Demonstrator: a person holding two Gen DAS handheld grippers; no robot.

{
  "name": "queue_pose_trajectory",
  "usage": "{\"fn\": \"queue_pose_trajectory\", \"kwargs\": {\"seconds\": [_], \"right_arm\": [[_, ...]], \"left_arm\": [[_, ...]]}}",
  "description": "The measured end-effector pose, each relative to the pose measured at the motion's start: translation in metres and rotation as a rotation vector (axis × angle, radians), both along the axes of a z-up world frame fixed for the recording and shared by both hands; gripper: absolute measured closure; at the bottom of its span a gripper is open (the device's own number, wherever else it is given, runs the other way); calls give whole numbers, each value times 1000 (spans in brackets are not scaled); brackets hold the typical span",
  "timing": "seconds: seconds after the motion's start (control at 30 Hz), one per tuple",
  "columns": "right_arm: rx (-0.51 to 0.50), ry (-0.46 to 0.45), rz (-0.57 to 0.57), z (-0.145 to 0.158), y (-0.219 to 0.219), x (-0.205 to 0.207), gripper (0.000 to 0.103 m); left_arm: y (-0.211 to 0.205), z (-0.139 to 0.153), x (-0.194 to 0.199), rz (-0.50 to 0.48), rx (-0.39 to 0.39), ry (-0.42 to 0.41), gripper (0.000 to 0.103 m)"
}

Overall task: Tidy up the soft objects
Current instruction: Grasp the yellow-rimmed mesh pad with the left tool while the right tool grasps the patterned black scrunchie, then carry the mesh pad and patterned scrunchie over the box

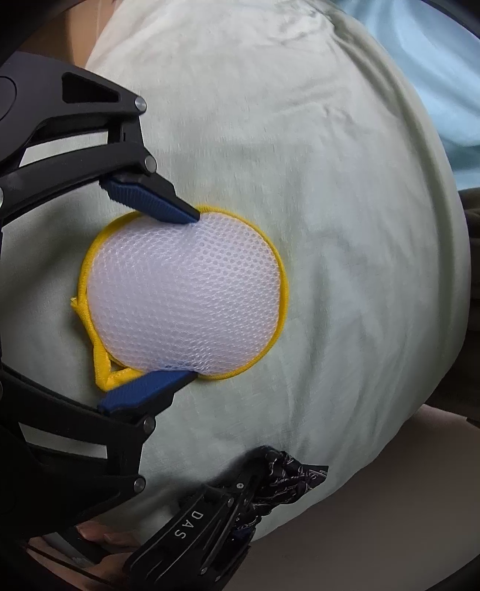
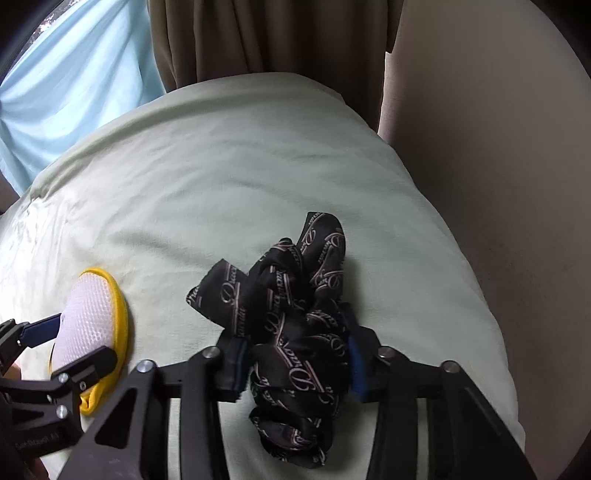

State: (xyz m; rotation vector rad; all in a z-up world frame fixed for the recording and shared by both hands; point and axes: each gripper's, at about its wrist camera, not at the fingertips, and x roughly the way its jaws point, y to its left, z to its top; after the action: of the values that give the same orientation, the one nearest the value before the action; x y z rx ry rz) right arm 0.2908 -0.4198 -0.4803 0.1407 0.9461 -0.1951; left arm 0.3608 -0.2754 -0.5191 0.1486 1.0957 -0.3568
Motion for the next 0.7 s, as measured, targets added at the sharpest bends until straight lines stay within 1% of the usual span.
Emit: {"fn": "queue_pose_trajectory", "kwargs": {"seconds": [0.03,0.07,0.13,0.23,0.43,0.53,0.63,0.7], "right_arm": [[-2,-2,-1,1,0,-1,67],[-4,-1,1,0,2,-1,68],[-8,-5,4,0,4,0,70],[3,-12,4,7,8,-2,70],[29,-13,6,25,4,-5,70],[33,-23,10,45,6,-10,70],[39,-39,12,70,9,-14,70],[47,-53,12,89,10,-15,70]], "left_arm": [[1,1,0,4,-2,1,44],[2,2,0,7,-2,0,47],[4,4,1,10,0,-1,57],[8,9,0,10,2,1,63],[18,26,-5,34,-5,20,65],[22,46,-11,37,-10,11,65],[24,74,-17,34,-19,-11,65],[27,99,-22,34,-30,-31,65]]}}
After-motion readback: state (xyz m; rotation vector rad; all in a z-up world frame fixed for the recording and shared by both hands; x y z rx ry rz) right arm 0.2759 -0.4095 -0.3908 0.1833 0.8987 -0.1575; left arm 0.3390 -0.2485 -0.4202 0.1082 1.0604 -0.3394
